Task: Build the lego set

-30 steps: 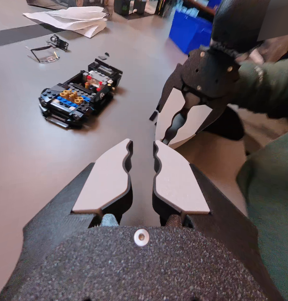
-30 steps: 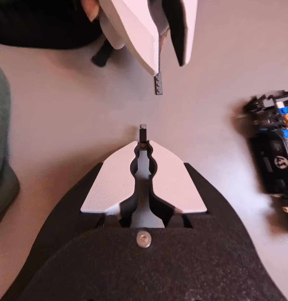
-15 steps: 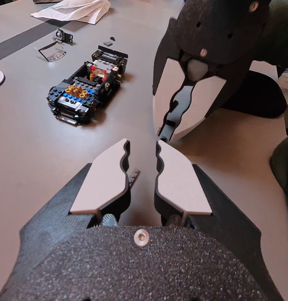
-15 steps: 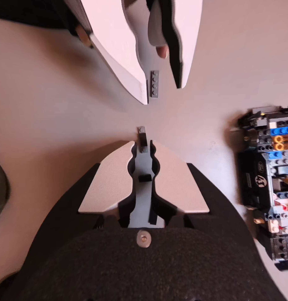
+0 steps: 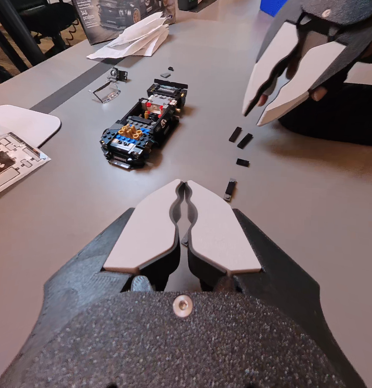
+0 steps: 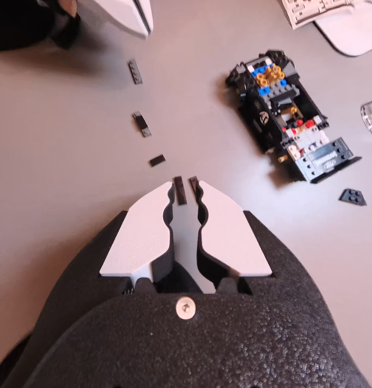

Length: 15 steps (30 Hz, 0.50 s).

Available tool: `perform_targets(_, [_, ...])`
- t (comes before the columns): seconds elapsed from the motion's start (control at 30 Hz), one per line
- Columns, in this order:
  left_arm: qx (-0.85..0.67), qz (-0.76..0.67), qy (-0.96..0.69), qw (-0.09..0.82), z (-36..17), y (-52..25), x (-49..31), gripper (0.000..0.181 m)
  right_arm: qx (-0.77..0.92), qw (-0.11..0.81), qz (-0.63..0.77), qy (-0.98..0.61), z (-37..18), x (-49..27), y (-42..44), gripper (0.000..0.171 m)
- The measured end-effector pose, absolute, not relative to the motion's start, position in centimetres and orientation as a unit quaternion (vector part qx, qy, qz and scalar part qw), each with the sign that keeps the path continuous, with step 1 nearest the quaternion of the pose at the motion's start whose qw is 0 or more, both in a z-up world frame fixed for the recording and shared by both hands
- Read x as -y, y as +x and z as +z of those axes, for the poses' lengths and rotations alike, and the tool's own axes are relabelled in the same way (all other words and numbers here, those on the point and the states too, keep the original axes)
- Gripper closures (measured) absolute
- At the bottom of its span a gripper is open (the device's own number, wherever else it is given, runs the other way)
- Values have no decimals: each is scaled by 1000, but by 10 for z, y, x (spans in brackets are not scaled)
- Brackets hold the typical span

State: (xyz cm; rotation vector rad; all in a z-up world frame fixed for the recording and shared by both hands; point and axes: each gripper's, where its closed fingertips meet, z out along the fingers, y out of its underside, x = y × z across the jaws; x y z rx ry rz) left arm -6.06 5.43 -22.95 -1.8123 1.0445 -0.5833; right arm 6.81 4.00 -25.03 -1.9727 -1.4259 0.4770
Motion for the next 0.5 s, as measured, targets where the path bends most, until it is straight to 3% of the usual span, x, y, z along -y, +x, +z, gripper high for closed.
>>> perform_targets(0.5, [-462, -188, -744, 445, -244, -65, -55, 172, 588, 247, 142, -757, -277, -38, 72, 154])
